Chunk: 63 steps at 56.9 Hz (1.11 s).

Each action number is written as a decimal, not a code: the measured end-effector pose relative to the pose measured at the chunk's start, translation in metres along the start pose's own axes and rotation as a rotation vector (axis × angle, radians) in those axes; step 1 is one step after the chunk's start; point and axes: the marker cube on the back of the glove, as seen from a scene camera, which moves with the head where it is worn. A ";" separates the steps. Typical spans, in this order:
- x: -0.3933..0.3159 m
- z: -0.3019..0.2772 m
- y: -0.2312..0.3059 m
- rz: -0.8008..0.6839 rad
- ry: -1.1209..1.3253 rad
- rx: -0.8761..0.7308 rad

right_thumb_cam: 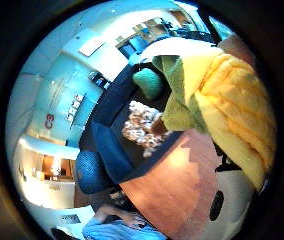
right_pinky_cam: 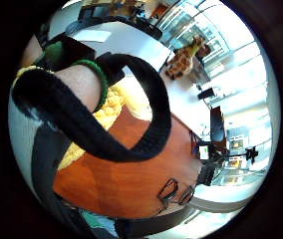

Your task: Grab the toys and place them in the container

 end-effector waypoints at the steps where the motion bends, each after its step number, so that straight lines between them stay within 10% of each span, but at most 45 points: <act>1: -0.008 -0.002 -0.003 -0.018 0.003 0.003; 27: -0.227 0.056 -0.059 -0.301 0.032 -0.109; 63: -0.109 0.046 0.007 -0.231 0.131 -0.236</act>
